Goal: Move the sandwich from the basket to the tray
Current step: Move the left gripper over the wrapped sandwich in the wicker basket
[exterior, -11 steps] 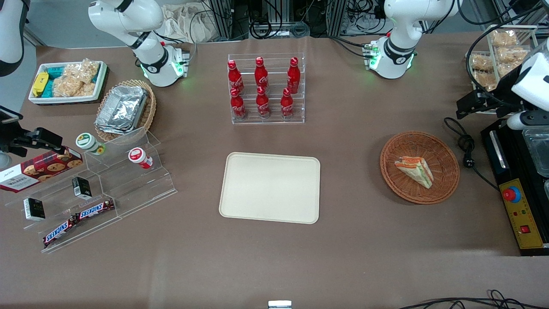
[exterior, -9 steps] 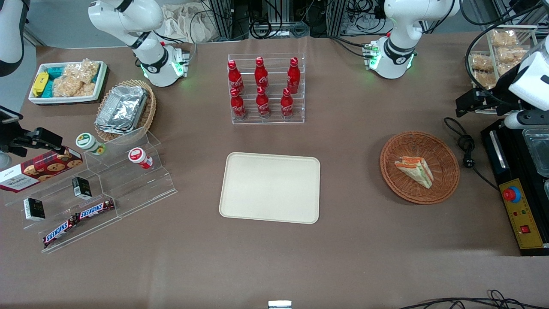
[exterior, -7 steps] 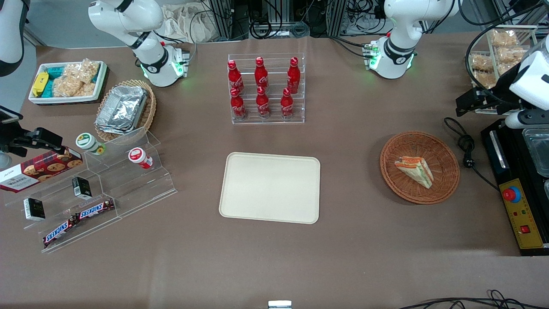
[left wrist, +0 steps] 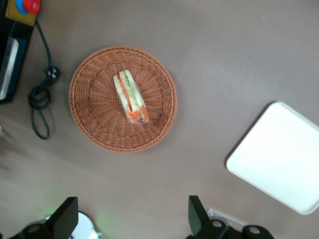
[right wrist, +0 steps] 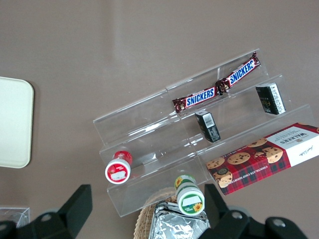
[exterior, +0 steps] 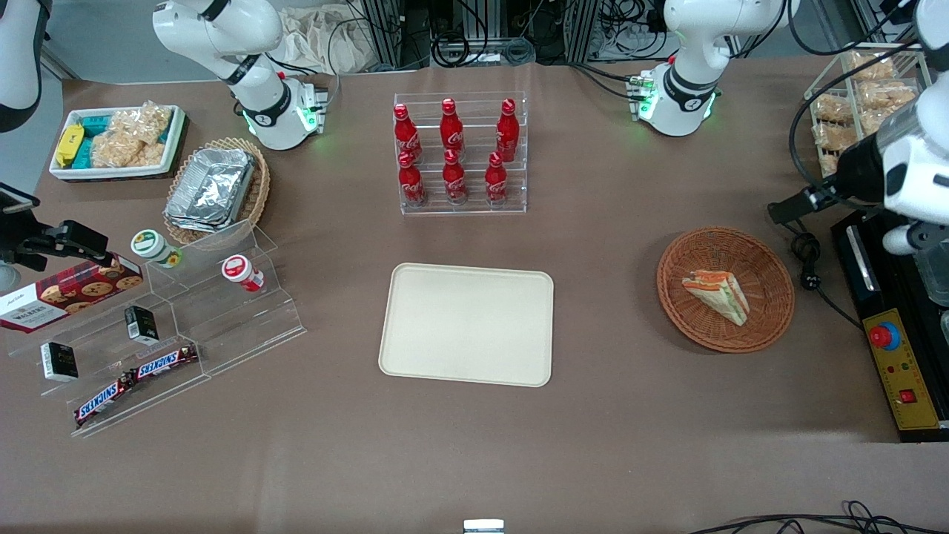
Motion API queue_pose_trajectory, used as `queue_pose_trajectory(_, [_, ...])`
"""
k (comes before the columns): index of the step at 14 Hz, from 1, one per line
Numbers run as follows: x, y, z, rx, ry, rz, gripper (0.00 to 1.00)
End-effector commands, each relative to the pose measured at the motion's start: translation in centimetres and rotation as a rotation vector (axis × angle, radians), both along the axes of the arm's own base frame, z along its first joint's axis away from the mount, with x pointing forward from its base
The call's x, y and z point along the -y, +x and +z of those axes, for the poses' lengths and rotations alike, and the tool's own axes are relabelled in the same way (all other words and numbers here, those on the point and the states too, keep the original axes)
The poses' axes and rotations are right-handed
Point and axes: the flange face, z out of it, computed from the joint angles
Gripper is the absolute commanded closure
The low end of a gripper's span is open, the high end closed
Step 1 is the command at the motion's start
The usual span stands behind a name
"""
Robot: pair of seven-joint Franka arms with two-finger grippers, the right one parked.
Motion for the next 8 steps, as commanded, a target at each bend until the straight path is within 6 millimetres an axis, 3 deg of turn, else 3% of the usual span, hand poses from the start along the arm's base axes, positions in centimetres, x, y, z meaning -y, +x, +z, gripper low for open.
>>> queue_pose_trajectory(1, [0.0,-0.2,-3.6,-0.024,-0.002,0.086,0.01])
queue_pose_trajectory(5, [-0.9,-0.7,-11.1,-0.051,0.012,0.116,0.01])
queue_pose_trajectory(8, [-2.2,-2.0,-17.8,-0.064,0.023,0.152,0.01])
